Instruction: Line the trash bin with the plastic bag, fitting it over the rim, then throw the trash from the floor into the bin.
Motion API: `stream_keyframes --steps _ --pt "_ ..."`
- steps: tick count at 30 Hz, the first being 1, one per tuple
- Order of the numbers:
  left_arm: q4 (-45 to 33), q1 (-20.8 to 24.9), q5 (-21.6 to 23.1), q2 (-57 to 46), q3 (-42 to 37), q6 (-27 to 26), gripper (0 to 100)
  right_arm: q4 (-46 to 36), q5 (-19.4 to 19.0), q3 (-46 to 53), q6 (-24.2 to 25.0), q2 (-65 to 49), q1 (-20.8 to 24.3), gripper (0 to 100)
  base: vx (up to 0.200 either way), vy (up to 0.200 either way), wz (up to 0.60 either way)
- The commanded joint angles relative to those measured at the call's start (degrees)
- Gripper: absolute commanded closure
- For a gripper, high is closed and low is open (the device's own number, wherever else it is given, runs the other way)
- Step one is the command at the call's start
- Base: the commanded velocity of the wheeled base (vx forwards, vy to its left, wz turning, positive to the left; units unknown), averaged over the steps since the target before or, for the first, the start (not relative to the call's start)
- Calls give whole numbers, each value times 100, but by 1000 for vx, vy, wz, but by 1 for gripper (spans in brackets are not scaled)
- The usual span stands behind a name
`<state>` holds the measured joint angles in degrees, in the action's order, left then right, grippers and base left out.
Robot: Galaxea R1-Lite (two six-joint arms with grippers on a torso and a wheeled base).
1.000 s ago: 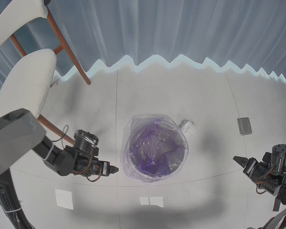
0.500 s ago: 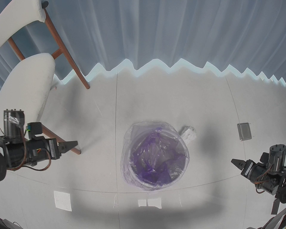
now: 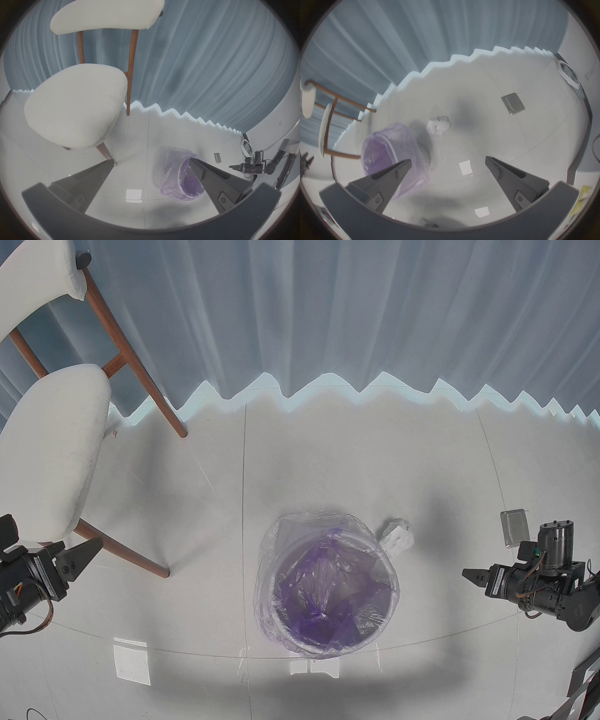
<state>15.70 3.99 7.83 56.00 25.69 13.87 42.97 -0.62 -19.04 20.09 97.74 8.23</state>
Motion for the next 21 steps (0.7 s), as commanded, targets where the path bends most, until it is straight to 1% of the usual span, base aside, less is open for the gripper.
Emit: stream_keyframes --steps 1,5,9,10,12,16,19,20,21 --pt "29 -47 -88 -485 -134 28 0 9 -272 -205 -717 1124 -58 0 0 0 0" --pt "205 -56 -53 -485 -64 10 0 264 -289 -522 -1297 1730 -23 0 0 0 0" --pt "267 6 -36 -485 -20 -16 0 282 -298 -882 -1596 2135 118 0 0 0 0" --pt "311 -3 -36 -468 68 -7 0 238 -289 -1067 -1666 2258 241 0 0 0 0" --pt "337 -56 -44 -415 182 10 0 203 -289 -1260 -1666 2504 478 0 0 0 0" --pt "337 -214 -44 -336 270 19 0 273 -281 -1339 -1666 2873 1023 0 0 0 0" --pt "337 -232 -36 -265 279 19 0 317 -281 -1436 -1675 3198 1357 0 0 0 0" --pt "337 -240 -36 -265 279 19 0 326 -281 -1444 -1675 3216 1374 0 0 0 0" --pt "337 -249 -36 -257 288 19 0 379 -281 -1568 -1666 3374 1541 0 0 0 0"
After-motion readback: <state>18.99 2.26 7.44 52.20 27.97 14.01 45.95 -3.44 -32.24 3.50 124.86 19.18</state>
